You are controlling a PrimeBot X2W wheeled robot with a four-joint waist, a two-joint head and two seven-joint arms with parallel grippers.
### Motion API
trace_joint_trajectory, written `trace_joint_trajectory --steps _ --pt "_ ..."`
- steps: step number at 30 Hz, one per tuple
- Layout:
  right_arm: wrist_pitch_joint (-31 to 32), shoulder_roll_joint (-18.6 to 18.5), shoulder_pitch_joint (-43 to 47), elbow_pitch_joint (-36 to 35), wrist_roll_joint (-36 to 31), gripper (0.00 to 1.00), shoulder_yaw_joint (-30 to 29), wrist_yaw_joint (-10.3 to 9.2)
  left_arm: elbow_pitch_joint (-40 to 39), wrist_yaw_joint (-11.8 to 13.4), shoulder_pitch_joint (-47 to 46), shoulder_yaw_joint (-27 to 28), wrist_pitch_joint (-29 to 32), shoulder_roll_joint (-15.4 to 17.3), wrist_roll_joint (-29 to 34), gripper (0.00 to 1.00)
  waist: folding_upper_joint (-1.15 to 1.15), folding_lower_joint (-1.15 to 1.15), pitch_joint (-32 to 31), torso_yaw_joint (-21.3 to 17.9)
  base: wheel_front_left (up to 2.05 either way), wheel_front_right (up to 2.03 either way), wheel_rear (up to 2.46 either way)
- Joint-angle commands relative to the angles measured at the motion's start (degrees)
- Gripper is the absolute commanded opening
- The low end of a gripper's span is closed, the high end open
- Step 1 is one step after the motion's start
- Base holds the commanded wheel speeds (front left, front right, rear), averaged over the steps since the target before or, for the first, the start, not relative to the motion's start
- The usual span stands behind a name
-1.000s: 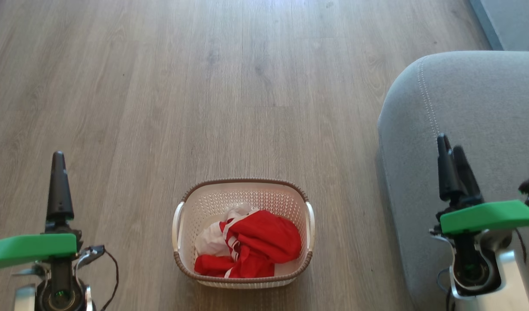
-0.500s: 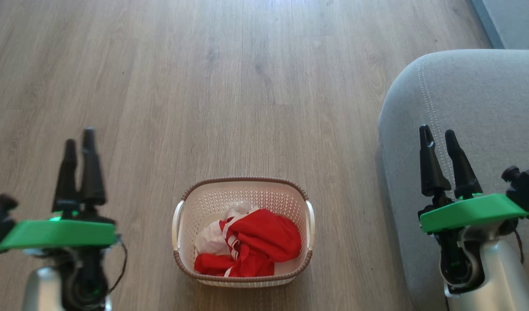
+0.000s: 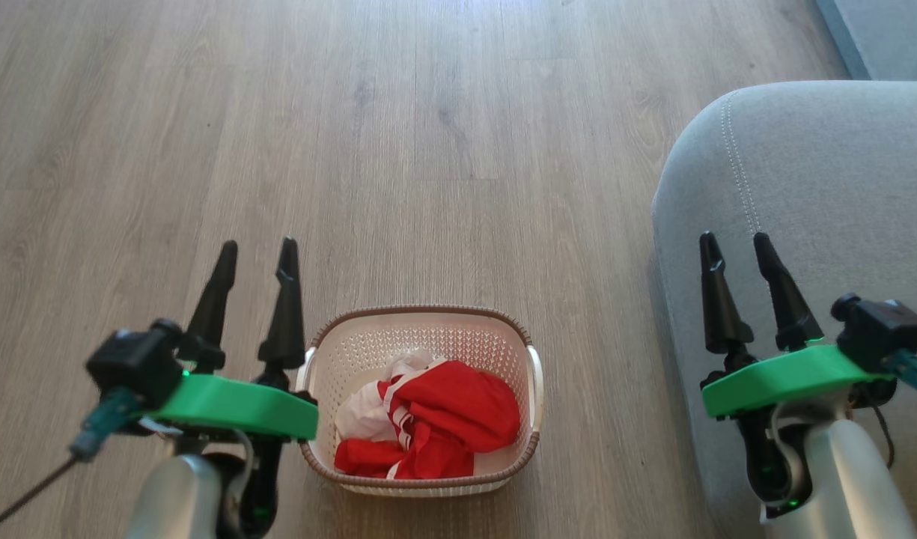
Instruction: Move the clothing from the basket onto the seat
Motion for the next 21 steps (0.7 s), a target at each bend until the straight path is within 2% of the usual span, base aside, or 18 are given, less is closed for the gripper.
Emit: trace_joint_trajectory --steps 1,8,11,15,18,21 --pt "-1.00 -0.60 -2.71 -1.49 -2.21 1.00 1.41 0.01 -1.60 1.18 -2.27 0.21 -0.79 1.25 2.69 1.00 0.00 0.00 -0.01 -0.04 0.00 0.00 0.00" --pt "-2.18 -0.65 -2.75 2.09 -6.97 1.00 2.78 0.01 1.03 7.10 -2.64 -5.97 -1.96 4.46 8.92 1.00 0.00 0.00 -0.21 -0.04 0.00 0.00 0.00" --pt "-2.69 -0.67 -2.86 4.81 -8.68 1.00 3.54 0.01 2.88 8.64 -2.55 -7.98 -2.46 5.08 9.76 1.00 0.00 0.00 -0.33 -0.04 0.00 0.00 0.00" --pt "-3.36 -0.70 -3.41 8.59 -10.80 1.00 4.22 0.01 5.51 9.09 -2.36 -9.18 -3.13 5.09 10.34 1.00 0.00 0.00 -0.44 -0.03 0.00 0.00 0.00" --pt "-3.87 -0.72 -4.10 9.78 -11.63 1.00 4.62 0.01 7.97 8.45 -1.90 -8.32 -3.64 4.42 10.17 1.00 0.00 0.00 -0.47 -0.05 0.00 0.00 0.00" --pt "-4.38 -0.74 -4.57 10.28 -13.72 1.00 4.86 0.01 8.49 7.89 -2.03 -7.90 -4.14 4.51 12.88 1.00 0.00 0.00 -0.46 -0.03 0.00 0.00 0.00"
